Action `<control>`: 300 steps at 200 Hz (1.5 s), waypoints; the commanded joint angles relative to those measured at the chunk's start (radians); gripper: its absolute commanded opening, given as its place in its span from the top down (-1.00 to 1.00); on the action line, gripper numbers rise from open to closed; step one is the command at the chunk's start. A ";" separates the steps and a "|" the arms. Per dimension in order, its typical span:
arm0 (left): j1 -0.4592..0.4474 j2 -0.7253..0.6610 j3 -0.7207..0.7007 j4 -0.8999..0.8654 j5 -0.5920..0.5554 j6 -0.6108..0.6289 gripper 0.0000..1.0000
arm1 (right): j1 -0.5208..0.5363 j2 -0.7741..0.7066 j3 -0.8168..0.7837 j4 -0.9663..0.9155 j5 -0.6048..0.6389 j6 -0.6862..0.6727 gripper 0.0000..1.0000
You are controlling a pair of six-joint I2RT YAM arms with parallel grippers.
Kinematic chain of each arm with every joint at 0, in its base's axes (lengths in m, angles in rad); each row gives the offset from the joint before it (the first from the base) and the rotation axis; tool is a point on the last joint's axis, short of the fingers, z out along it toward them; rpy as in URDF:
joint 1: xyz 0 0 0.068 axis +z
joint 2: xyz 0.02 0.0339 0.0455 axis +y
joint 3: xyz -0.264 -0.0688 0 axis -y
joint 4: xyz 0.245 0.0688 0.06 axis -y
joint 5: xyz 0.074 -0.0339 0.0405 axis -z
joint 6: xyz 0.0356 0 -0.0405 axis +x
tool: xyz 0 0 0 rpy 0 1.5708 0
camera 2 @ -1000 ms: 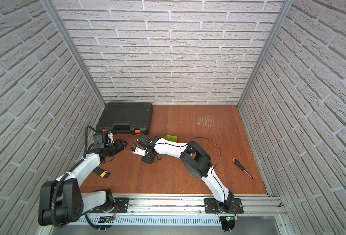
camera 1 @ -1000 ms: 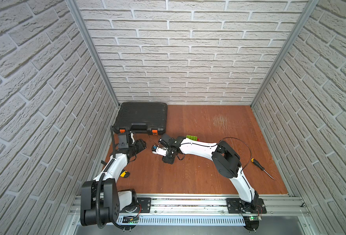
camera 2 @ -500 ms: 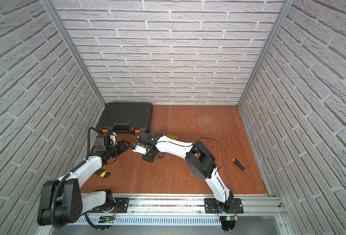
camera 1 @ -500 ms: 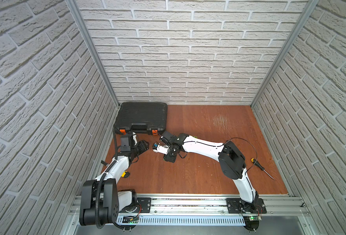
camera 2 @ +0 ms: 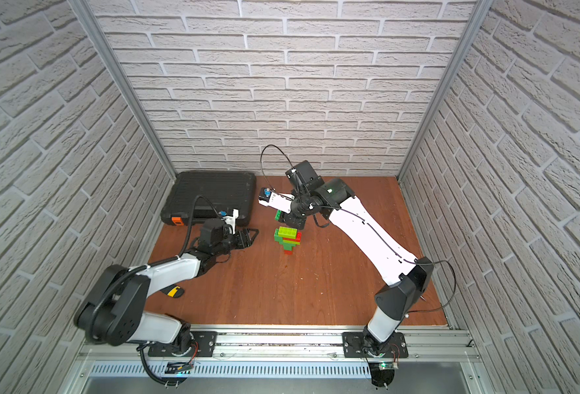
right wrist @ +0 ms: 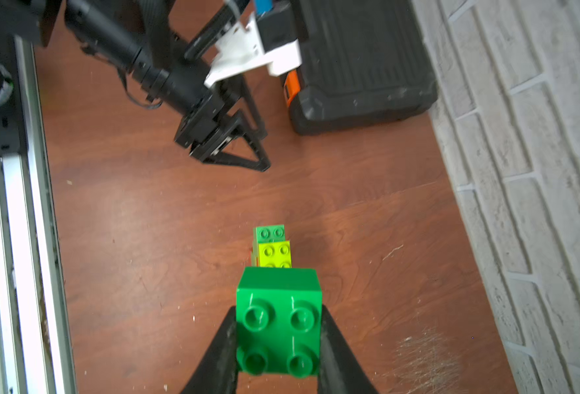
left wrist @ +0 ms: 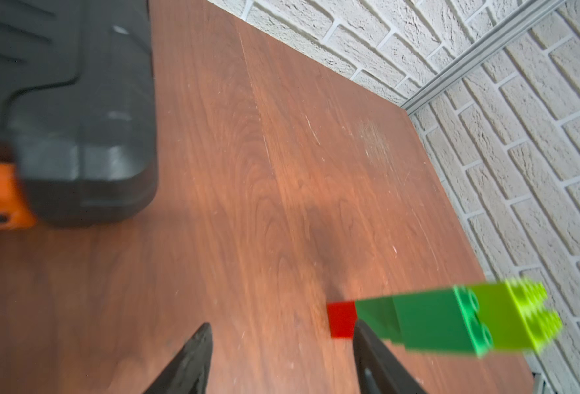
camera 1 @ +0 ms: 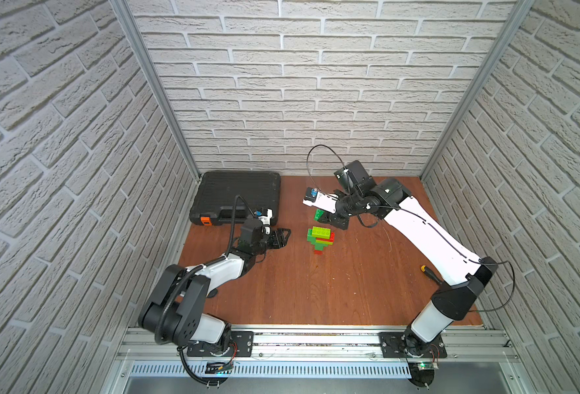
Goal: Assemble a spoon with lego
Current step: Assemble the lego brick with the lego brick.
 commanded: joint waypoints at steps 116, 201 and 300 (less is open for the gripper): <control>-0.086 0.197 0.138 0.171 0.078 -0.082 -0.26 | -0.064 0.165 0.039 -0.102 -0.020 -0.112 0.69; -0.094 0.168 0.121 0.123 0.057 -0.079 -0.25 | -0.069 0.203 0.026 -0.092 -0.030 -0.115 0.71; -0.094 0.164 0.110 0.128 0.052 -0.087 -0.25 | -0.071 0.238 0.021 -0.090 -0.011 -0.106 0.73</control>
